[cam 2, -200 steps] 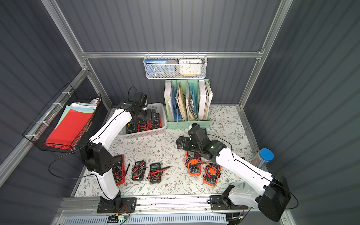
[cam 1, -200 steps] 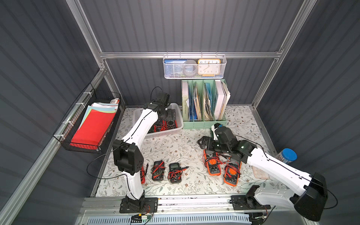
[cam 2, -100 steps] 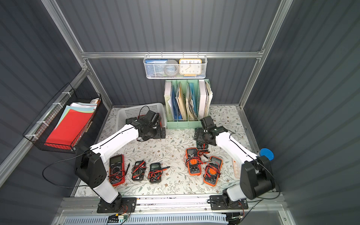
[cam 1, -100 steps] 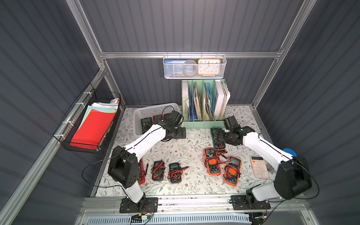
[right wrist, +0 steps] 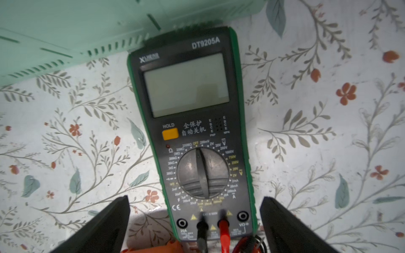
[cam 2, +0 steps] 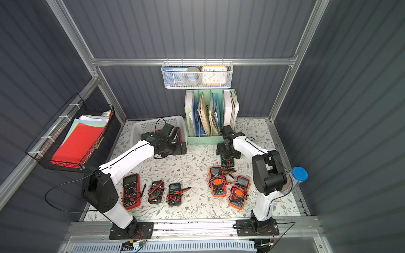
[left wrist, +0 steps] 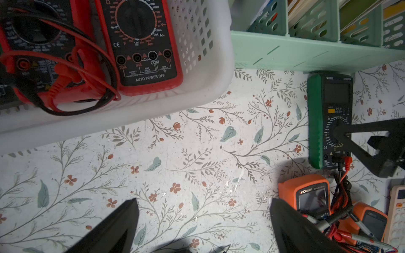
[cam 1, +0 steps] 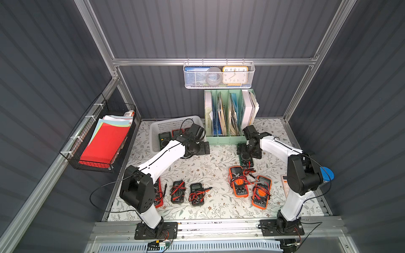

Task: Put the multimeter into the basket
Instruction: Pick up the multimeter from the center of the board.

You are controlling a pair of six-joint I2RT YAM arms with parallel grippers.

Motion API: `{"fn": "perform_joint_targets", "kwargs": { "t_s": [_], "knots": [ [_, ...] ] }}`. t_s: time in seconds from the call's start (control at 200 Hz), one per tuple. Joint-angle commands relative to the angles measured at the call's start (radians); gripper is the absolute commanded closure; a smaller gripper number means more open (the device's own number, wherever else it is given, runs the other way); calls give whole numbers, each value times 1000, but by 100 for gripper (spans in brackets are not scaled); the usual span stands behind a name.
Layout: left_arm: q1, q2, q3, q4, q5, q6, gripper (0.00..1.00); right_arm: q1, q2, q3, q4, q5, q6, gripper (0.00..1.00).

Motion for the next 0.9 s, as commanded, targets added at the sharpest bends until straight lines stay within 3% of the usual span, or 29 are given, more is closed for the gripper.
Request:
{"fn": "perform_joint_targets", "kwargs": {
  "t_s": [0.0, 0.51, 0.895],
  "knots": [
    [5, -16, 6, -2, 17, -17, 1, -10, 32, 15, -33, -7, -22, 1],
    [6, -32, -4, 23, 22, -38, 1, -16, 145, 25, -21, -69, -36, 3],
    [5, -50, -49, 31, 26, -40, 1, -16, 76, -64, 28, -85, -30, 31]
  ]
}}
